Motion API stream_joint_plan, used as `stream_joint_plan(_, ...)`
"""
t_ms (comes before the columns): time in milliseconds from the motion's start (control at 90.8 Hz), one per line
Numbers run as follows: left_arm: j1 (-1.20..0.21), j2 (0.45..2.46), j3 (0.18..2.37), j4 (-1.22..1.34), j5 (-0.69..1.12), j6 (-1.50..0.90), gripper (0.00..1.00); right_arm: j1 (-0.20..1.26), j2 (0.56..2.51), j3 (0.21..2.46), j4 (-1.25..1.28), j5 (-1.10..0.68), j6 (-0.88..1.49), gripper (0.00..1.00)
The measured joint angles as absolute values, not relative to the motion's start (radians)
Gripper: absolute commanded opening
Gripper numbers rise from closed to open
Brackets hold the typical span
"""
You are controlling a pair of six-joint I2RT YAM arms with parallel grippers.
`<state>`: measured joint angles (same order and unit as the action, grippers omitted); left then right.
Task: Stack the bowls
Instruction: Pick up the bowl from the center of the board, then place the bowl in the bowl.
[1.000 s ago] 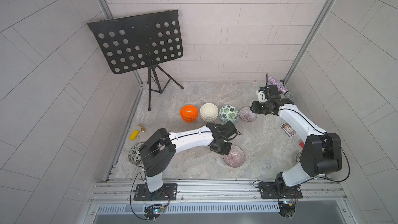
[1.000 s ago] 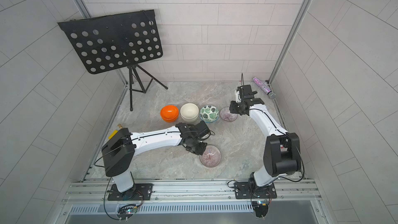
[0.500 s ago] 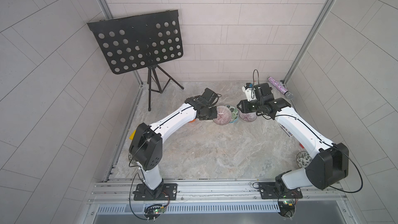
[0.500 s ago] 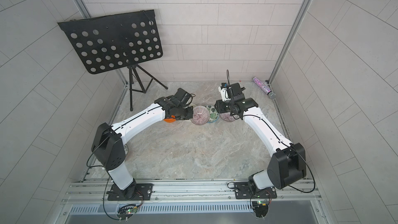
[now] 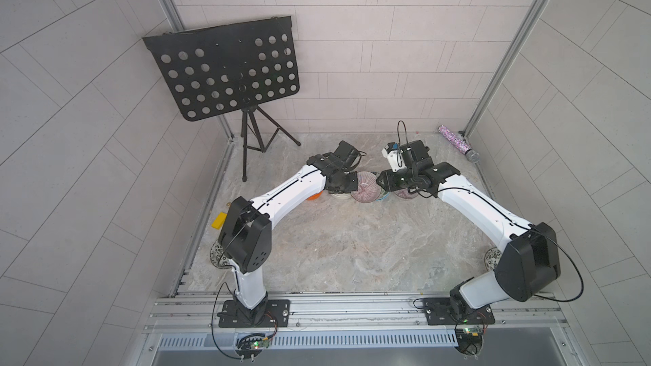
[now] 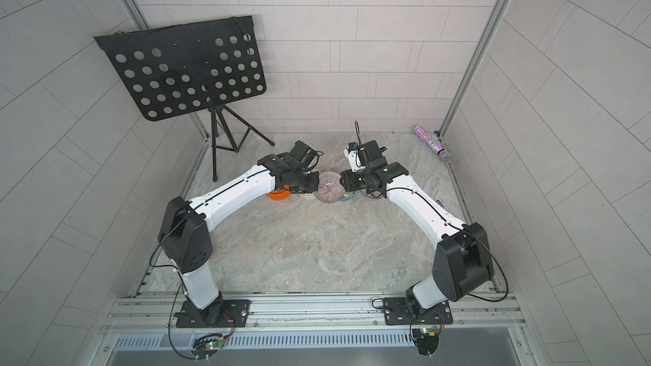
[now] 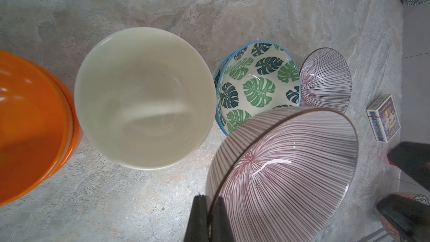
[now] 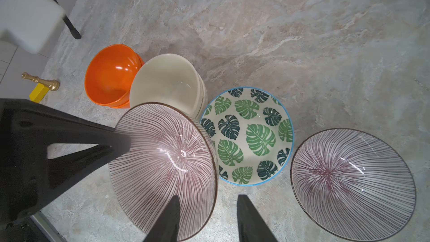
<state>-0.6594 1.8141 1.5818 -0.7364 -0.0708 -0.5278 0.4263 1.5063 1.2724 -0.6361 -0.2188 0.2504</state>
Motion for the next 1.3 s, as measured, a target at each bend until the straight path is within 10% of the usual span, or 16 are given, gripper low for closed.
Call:
stream_joint_plan(220, -0.662, 1.814, 1.589, -0.735, -0.062, -0.527, 0.00, 0.429, 1.546, 1.273, -0.635, -0.193, 0.252, 0.36)
stream_joint_plan(528, -0.677, 1.814, 1.603, -0.736, -0.038, -0.529, 0.01, 0.434, 1.576, 1.278, -0.627, -0.169, 0.273, 0.00)
stream_joint_plan(760, -0.681, 1.827, 1.633, -0.730, -0.025, -0.523, 0.99, 0.421, 1.584, 1.279, -0.656, -0.171, 0.265, 0.00)
stream_joint_plan(1299, -0.610, 1.625, 1.592, -0.727, -0.162, -0.455, 1.00, 0.047, 1.613, 1.284, -0.719, -0.199, 0.243, 0.00)
